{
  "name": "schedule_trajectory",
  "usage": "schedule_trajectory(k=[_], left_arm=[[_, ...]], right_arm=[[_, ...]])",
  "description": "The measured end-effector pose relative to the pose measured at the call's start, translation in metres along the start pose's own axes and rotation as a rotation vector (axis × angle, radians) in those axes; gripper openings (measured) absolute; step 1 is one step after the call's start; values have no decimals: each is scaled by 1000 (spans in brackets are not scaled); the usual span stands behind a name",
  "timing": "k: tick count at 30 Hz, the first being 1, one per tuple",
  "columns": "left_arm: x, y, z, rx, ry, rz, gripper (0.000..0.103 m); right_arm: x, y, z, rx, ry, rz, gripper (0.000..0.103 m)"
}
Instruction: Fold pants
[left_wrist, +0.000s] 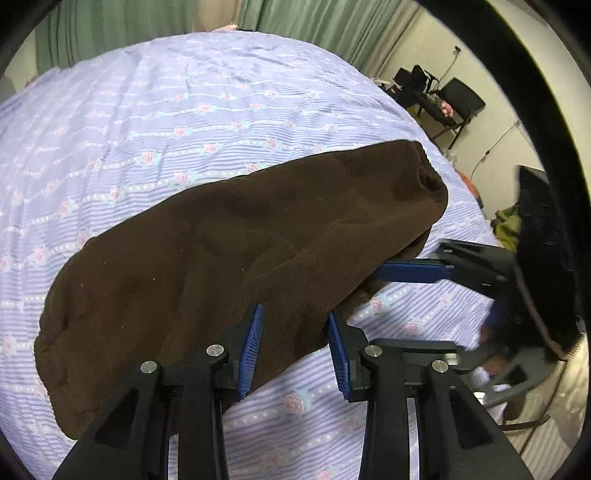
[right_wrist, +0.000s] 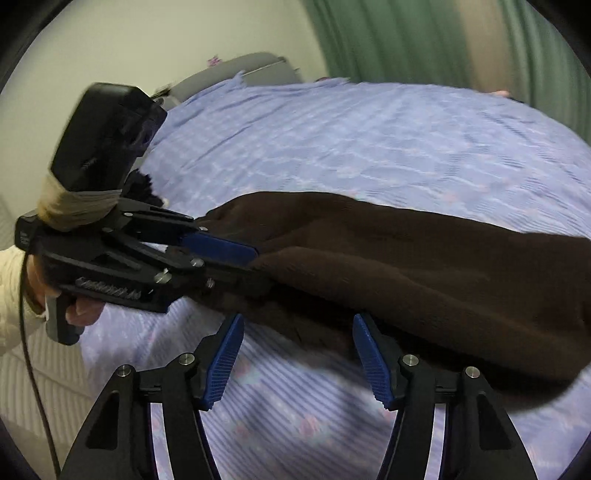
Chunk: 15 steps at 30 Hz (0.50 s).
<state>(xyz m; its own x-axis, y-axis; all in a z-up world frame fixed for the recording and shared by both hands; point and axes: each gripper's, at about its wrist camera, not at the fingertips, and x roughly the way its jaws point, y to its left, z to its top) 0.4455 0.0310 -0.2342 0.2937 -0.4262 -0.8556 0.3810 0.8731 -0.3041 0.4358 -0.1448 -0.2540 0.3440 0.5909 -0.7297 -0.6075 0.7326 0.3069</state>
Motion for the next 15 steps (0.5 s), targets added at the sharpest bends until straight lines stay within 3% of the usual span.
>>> schedule_trajectory(k=[3, 6, 9, 11, 13, 15], left_arm=[[-3, 4, 0, -35, -19, -15, 47], [-22, 11, -10, -49, -73, 61, 62], [-54, 41, -30, -124, -158, 210, 75], [-74, 75, -46, -219, -204, 324, 78], [-84, 105, -58, -305, -211, 390, 79], [-83, 125, -68, -320, -199, 467, 80]], right_arm=[[26, 2, 10, 7, 59, 60, 61], [50, -1, 15, 39, 107, 79, 61], [64, 2, 11, 52, 124, 83, 61], [72, -3, -2, 81, 163, 98, 61], [74, -3, -19, 144, 188, 134, 61], [75, 6, -28, 116, 184, 73, 58]])
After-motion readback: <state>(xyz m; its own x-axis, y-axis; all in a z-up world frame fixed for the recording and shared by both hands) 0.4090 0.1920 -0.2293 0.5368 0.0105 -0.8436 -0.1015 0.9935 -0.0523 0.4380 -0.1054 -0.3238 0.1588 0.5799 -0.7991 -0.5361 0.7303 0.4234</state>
